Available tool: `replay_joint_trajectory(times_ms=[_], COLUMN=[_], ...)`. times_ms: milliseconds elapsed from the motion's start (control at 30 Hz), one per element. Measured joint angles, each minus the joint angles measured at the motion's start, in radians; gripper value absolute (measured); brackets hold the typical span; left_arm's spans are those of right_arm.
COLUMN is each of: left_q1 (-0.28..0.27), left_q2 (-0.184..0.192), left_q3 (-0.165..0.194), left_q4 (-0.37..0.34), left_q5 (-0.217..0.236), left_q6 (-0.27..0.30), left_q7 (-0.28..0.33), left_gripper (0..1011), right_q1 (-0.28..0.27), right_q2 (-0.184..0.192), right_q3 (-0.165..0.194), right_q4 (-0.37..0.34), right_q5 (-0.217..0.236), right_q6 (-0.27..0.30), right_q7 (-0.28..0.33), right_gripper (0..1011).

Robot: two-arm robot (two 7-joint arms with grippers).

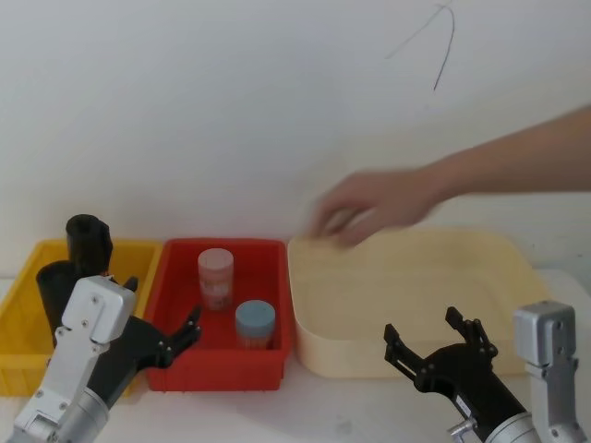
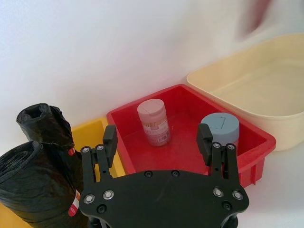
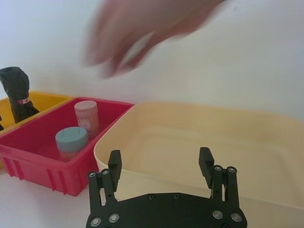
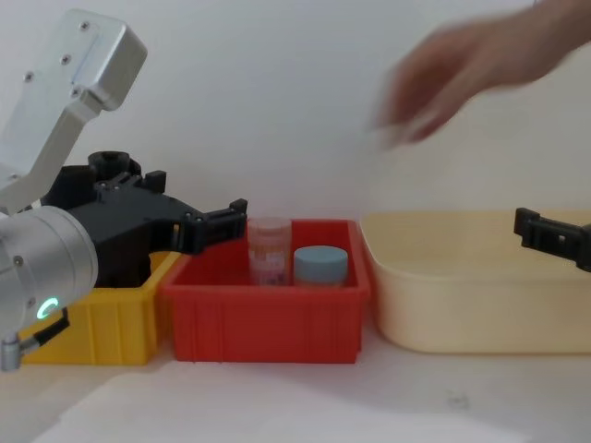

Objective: Pick up the garbage bag with the one hand and transfer it to the other hand.

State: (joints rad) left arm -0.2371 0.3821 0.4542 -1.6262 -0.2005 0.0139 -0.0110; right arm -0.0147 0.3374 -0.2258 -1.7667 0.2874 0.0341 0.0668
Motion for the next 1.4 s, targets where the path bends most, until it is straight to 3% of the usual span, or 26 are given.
replay_joint_trajectory(times_ms=[1400], left_q1=[0.000], left_q2=[0.000], left_q3=[0.000], left_q4=[0.000], left_q5=[0.000], left_q6=[0.000], left_q7=[0.000], left_gripper=[1001], right_q1=[0.000], right_q2=[0.000], right_q3=[0.000], right_q4=[0.000], right_q5=[0.000], right_q6=[0.000], right_q7=[0.000], right_gripper=[1001])
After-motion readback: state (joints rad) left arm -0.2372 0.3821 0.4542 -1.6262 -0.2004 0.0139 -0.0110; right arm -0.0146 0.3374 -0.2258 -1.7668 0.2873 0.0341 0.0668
